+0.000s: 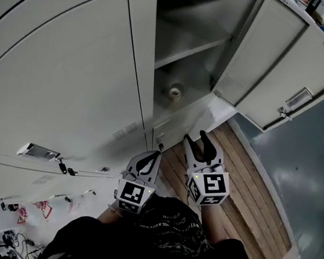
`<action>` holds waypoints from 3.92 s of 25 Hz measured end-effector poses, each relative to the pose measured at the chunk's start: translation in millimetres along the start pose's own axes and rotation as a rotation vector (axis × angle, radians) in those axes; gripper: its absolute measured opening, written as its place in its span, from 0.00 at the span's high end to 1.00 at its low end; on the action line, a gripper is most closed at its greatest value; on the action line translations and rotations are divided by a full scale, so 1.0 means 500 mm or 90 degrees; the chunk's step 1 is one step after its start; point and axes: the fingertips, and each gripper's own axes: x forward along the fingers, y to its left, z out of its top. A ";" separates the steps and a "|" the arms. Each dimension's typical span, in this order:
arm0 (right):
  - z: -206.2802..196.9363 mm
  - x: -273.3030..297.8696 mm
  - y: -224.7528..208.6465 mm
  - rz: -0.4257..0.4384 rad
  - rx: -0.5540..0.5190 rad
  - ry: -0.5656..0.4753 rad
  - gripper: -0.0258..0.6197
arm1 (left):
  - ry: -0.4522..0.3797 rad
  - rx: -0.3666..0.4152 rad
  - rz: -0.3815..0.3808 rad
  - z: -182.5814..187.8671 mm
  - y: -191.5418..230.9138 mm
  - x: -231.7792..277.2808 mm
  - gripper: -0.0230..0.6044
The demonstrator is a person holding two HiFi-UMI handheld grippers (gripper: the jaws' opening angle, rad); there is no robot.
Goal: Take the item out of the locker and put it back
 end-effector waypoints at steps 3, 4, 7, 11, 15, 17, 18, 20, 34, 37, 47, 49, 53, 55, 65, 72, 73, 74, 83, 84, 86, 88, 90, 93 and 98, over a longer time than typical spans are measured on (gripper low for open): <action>0.023 0.041 0.003 0.015 -0.007 -0.003 0.64 | 0.003 0.007 -0.009 0.004 0.010 0.013 0.95; 0.030 0.054 0.004 0.022 -0.009 -0.002 0.63 | 0.001 0.004 -0.009 0.007 0.010 0.014 0.95; 0.047 0.092 0.004 0.040 -0.014 0.008 0.59 | -0.001 -0.012 -0.004 0.009 0.011 0.017 0.95; 0.062 0.139 0.001 0.061 -0.010 0.027 0.57 | -0.001 -0.014 0.014 0.014 0.014 0.023 0.95; 0.065 0.174 -0.003 0.081 -0.022 0.057 0.54 | -0.008 -0.017 0.037 0.030 0.016 0.028 0.95; 0.066 0.190 -0.002 0.093 -0.026 0.069 0.54 | -0.007 -0.023 0.053 0.033 0.019 0.029 0.95; 0.066 0.197 -0.003 0.099 -0.029 0.075 0.54 | -0.006 -0.027 0.060 0.033 0.018 0.027 0.95; 0.065 0.214 -0.005 0.109 -0.041 0.084 0.54 | -0.003 -0.030 0.071 0.032 0.014 0.025 0.95; 0.031 0.304 -0.013 0.154 -0.098 0.165 0.53 | 0.011 -0.015 0.117 0.020 0.000 0.008 0.95; 0.018 0.315 -0.005 0.165 -0.110 0.198 0.53 | 0.014 -0.033 0.122 0.013 0.004 0.008 0.95; 0.007 0.327 -0.008 0.175 -0.102 0.220 0.55 | 0.008 -0.042 0.142 0.013 0.016 0.004 0.95; 0.008 0.329 -0.014 0.163 -0.114 0.217 0.66 | 0.006 -0.044 0.143 0.013 0.016 0.006 0.95; 0.009 0.330 -0.018 0.163 -0.120 0.216 0.68 | 0.003 -0.048 0.144 0.013 0.017 0.008 0.95; 0.009 0.328 -0.017 0.168 -0.116 0.216 0.68 | 0.003 -0.047 0.145 0.014 0.016 0.009 0.95; 0.050 0.284 -0.033 0.159 -0.122 0.170 0.69 | 0.004 -0.044 0.150 0.012 0.025 0.011 0.95; 0.035 0.219 -0.035 0.164 -0.181 0.175 0.69 | 0.002 -0.048 0.158 0.013 0.032 0.008 0.95; 0.036 0.211 -0.035 0.165 -0.176 0.172 0.69 | 0.002 -0.049 0.158 0.013 0.033 0.008 0.95; 0.041 0.202 -0.036 0.166 -0.169 0.167 0.69 | 0.002 -0.050 0.159 0.012 0.035 0.008 0.95; 0.108 0.134 -0.024 0.191 -0.162 0.140 0.69 | -0.016 -0.079 0.154 0.028 0.041 0.012 0.95; 0.118 0.127 -0.021 0.194 -0.164 0.133 0.69 | -0.022 -0.075 0.153 0.036 0.042 0.014 0.95; 0.140 0.116 -0.017 0.197 -0.171 0.116 0.69 | -0.031 -0.069 0.151 0.049 0.044 0.016 0.95; 0.166 0.109 -0.015 0.196 -0.181 0.100 0.69 | -0.036 -0.072 0.151 0.055 0.045 0.016 0.95; 0.194 0.104 -0.014 0.197 -0.190 0.085 0.69 | -0.038 -0.080 0.152 0.056 0.045 0.014 0.95; 0.234 0.099 -0.015 0.194 -0.195 0.061 0.69 | -0.037 -0.082 0.151 0.054 0.043 0.014 0.95; 0.296 0.098 -0.024 0.182 -0.197 0.023 0.69 | -0.041 -0.079 0.149 0.059 0.040 0.015 0.95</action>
